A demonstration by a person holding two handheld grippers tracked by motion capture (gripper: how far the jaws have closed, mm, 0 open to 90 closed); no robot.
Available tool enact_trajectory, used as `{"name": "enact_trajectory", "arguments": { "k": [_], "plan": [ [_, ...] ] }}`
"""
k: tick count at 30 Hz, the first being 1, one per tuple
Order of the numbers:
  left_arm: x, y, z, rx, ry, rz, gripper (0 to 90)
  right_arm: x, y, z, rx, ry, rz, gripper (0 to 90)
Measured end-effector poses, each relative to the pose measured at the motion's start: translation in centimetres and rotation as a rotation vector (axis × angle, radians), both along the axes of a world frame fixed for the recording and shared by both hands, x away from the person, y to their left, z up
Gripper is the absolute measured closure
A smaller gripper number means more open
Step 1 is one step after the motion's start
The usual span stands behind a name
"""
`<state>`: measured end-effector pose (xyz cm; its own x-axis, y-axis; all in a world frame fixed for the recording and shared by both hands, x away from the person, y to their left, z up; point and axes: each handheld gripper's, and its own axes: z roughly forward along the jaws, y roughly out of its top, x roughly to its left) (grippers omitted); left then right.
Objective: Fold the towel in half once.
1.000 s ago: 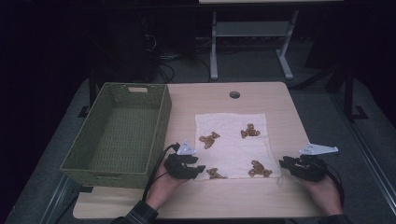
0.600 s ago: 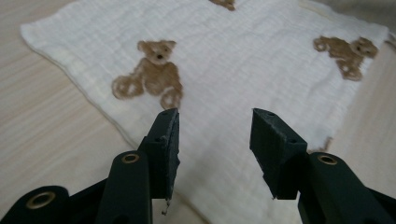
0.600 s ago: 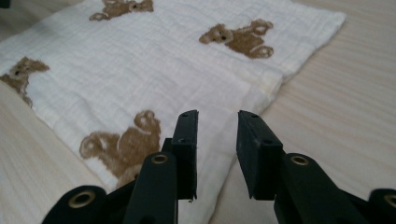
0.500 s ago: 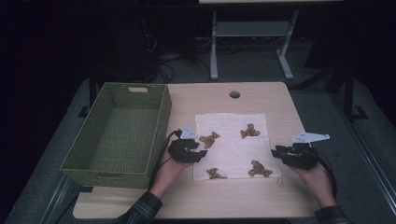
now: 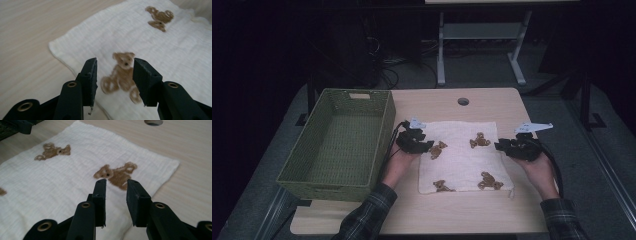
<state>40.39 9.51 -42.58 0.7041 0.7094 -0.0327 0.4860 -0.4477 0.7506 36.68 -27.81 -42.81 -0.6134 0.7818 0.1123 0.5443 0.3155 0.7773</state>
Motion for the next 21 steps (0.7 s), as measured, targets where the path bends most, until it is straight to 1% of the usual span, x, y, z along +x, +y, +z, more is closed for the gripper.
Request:
{"name": "enact_trajectory", "arguments": {
  "k": [1,2,3,5,6,7,10,11,12,13,14,15,16,17,18,20,21],
  "plan": [
    [0.4,-0.1,0.0,-0.005,-0.003,0.009,54.4,0.4,0.0,0.1,0.004,-0.009,-0.003,69.4],
    [0.7,-0.1,0.0,0.0,-0.002,0.013,54.4,0.7,0.0,0.2,0.01,-0.024,-0.006,69.6],
    [1.2,-0.1,0.0,0.002,-0.009,0.023,54.4,1.1,0.1,0.3,0.005,-0.009,-0.002,69.2],
    [2.0,-0.1,-0.1,0.0,-0.017,0.048,55.0,2.2,0.1,0.7,0.003,-0.008,-0.007,69.1],
    [2.4,-0.1,-0.2,0.007,-0.016,0.054,55.0,2.7,0.1,0.9,0.002,0.001,-0.009,69.1],
    [2.9,-0.1,-0.4,0.015,-0.017,0.066,55.0,3.0,0.1,1.1,-0.002,-0.013,-0.01,69.1],
    [4.0,-0.2,-0.7,0.016,-0.025,0.086,56.3,4.6,0.0,1.8,-0.003,-0.018,-0.017,68.8],
    [4.7,-0.3,-0.9,0.033,-0.03,0.097,56.5,4.9,-0.1,1.9,-0.004,-0.02,-0.018,68.8],
    [4.7,-0.3,-0.9,0.033,-0.03,0.097,57.1,4.9,-0.1,1.9,-0.004,-0.02,-0.018,68.8],
    [5.4,-0.4,-1.2,0.055,-0.036,0.107,57.8,5.9,-0.2,2.1,-0.005,-0.022,-0.025,68.3],
    [5.7,-0.4,-1.3,0.069,-0.036,0.112,57.9,6.2,-0.2,2.1,-0.004,-0.023,-0.026,68.4],
    [6.2,-0.4,-1.5,0.082,-0.031,0.122,58.2,6.3,-0.2,2.1,-0.004,-0.035,-0.031,68.8],
    [6.6,-0.2,-1.6,0.085,-0.023,0.126,58.2,6.6,-0.3,1.9,0.003,-0.049,-0.038,69.0],
    [7.0,-0.2,-1.8,0.078,-0.023,0.14,58.3,6.9,-0.3,1.8,0.004,-0.035,-0.034,68.7],
    [7.3,-0.1,-1.9,0.084,-0.023,0.147,58.8,7.4,-0.3,1.5,0.006,-0.004,-0.036,68.3],
    [8.1,-0.1,-2.1,0.091,-0.023,0.155,58.9,8.3,-0.2,1.0,-0.002,0.002,-0.036,68.2],
    [8.6,-0.1,-2.2,0.098,-0.025,0.167,58.9,8.5,-0.1,0.8,-0.002,0.016,-0.043,68.3]
  ]
}}
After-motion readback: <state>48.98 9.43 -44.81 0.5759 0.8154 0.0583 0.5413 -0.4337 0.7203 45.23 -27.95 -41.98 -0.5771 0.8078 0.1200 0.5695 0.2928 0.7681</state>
